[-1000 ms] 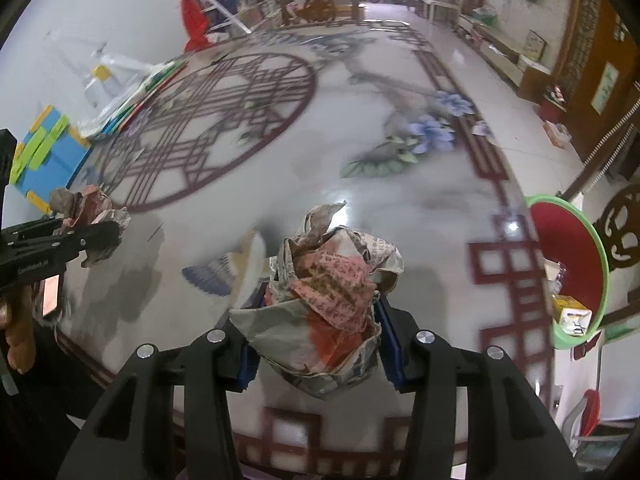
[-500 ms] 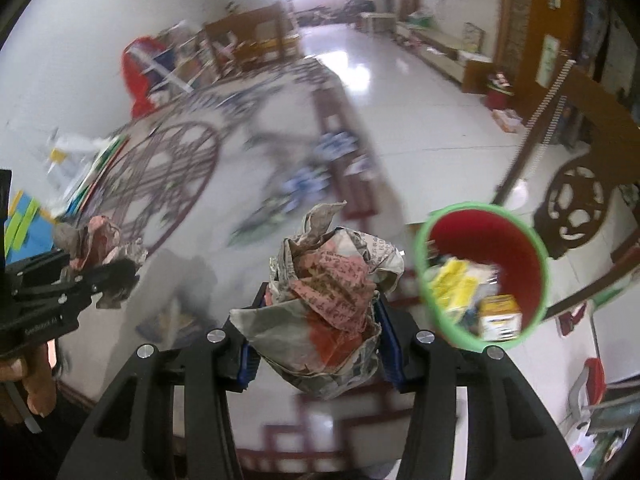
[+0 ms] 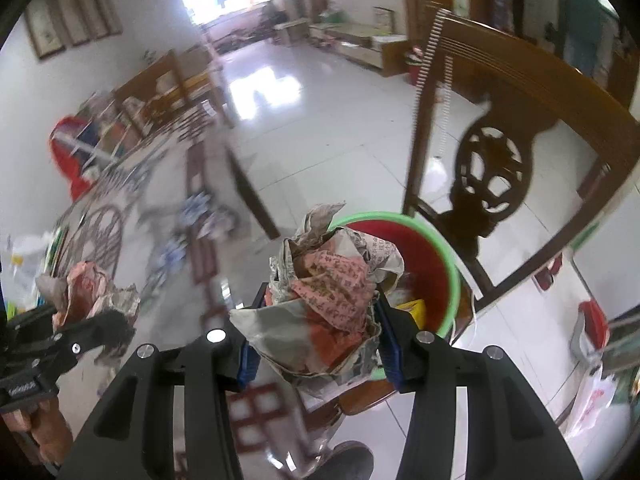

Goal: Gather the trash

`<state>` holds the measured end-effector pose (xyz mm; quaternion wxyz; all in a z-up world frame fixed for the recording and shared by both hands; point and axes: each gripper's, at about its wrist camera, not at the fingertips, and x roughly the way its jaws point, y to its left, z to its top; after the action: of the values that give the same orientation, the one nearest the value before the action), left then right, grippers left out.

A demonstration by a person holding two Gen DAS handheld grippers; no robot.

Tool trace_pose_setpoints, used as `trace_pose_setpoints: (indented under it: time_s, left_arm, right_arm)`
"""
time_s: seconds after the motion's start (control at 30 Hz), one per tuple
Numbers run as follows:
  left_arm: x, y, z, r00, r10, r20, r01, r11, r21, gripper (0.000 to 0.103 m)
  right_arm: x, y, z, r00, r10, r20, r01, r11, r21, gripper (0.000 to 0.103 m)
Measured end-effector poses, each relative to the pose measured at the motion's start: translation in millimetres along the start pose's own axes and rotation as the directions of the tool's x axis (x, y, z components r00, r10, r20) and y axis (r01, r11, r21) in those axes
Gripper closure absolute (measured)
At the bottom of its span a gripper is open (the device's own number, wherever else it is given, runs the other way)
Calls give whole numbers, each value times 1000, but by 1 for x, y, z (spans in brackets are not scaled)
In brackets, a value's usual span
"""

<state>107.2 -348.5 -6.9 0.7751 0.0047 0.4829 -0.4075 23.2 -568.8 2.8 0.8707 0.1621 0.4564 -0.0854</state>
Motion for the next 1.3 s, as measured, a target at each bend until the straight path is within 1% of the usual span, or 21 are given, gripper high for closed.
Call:
trace_pose_setpoints:
  time_s: [0.1,0.13,0.2,0.27,0.33,0.43,0.57,0.63,0.7,0.77,0.8,0.83,0.87,0.9,0.93,1.0,1.07,1.1,1.2,1.3]
  left_arm:
    - [23,-11,15,1000,-18,-25,18,1000,23,62]
    - [28,-14,16,999,-34,-30,35,999,29,62]
    - [44,-20,22,998,-32,-49,35,998,58,62]
    - [54,-23,27,996,-55,-67,60,996,68,62]
    - [63,-27,31,995,-61,-77,67,994,82,62]
    - [73,-32,36,994,-68,-83,76,992,102,61]
    - [84,-34,38,992,-74,-100,85,990,110,59]
    - [88,-36,39,992,-80,-97,92,989,115,50]
    - [87,-37,39,993,-89,-74,97,989,111,22]
    - [86,-38,40,994,-95,-61,101,989,107,14]
    - [85,-38,40,994,-94,-61,100,989,105,10]
    - [85,-38,41,994,-95,-61,101,989,105,9]
    - [84,-38,40,994,-95,-61,101,989,110,8]
    - [83,-37,39,995,-84,-61,90,989,116,5]
    - [81,-35,38,996,-68,-59,75,990,117,5]
    - [76,-28,34,997,-52,-52,58,993,107,5]
    - [72,-21,31,998,-34,-48,39,995,93,5]
    - [68,-15,27,999,-7,-38,11,996,87,5]
    - [57,-3,20,999,44,-21,-42,996,78,5]
    - [45,9,10,998,68,-13,-67,996,62,5]
  right_arm:
    - [7,-20,10,1000,12,3,-12,999,41,57]
    - [8,-24,11,1000,7,3,-7,999,49,57]
    - [11,-32,15,1000,16,7,-17,997,75,57]
    - [14,-40,18,1000,21,13,-22,995,97,57]
    - [20,-47,20,999,35,7,-36,992,123,57]
    - [26,-53,25,999,41,1,-40,989,142,57]
    - [29,-54,37,998,53,18,-55,987,150,56]
    - [32,-55,42,998,59,26,-63,985,160,54]
    - [33,-56,44,997,65,40,-71,983,170,48]
    - [34,-59,45,996,70,46,-77,979,188,44]
    - [33,-59,45,996,72,52,-81,978,191,37]
    - [31,-59,45,995,71,65,-82,978,193,30]
    - [30,-59,46,995,70,72,-83,978,193,27]
    - [29,-59,46,995,69,78,-83,978,190,22]
    - [27,-58,45,994,65,86,-80,979,187,15]
    - [27,-56,45,994,56,90,-71,981,183,7]
    - [26,-53,43,995,50,86,-65,982,176,8]
    - [25,-51,43,995,47,86,-61,983,173,8]
    - [22,-42,40,995,40,92,-53,987,152,8]
    - [14,-28,35,993,21,113,-35,991,127,8]
